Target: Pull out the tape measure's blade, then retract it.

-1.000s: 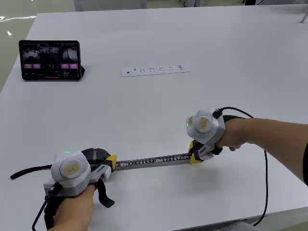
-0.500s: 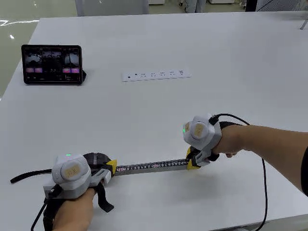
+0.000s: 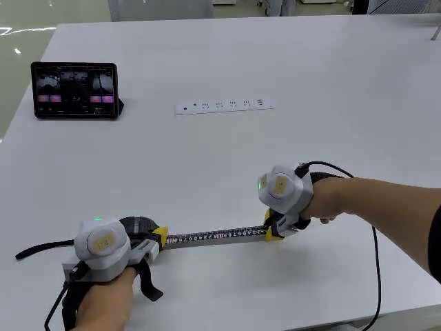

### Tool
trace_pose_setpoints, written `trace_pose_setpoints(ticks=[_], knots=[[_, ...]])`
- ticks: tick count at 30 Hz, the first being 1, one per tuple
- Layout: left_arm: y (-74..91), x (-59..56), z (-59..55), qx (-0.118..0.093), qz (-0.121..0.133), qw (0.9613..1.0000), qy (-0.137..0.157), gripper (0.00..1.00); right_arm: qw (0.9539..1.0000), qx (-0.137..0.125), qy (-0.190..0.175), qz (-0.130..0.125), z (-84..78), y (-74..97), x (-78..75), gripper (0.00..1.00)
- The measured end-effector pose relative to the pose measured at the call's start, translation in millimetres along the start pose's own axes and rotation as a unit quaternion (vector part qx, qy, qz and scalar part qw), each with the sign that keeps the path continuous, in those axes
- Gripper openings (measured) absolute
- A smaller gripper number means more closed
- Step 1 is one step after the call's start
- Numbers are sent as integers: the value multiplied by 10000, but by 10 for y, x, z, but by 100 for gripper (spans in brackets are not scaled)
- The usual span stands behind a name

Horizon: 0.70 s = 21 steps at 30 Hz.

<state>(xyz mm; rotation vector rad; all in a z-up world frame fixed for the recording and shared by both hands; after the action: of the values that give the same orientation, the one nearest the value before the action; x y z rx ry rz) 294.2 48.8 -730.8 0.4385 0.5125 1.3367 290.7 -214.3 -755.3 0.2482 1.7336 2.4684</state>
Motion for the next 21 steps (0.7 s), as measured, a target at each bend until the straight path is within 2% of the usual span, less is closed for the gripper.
trace_pose_setpoints(ticks=[21], knots=[[6, -2, -4, 47, 2, 10000, 16, 61, 9999, -66, -88, 20, 99, -31, 14, 10]])
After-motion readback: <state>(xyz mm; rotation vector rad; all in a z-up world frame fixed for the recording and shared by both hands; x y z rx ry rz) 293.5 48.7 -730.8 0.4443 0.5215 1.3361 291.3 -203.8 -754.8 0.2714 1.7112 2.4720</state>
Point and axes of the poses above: the centre of the closed fingertips' face, and the gripper's own axes: y roughly backward along the fingers, x roughly to its left, z roughly out of its top, the point moved 3 cm from there along y, roughly backward along the fingers, and after that the axes turned 2 degrees about -y, right-handed, at the moved point
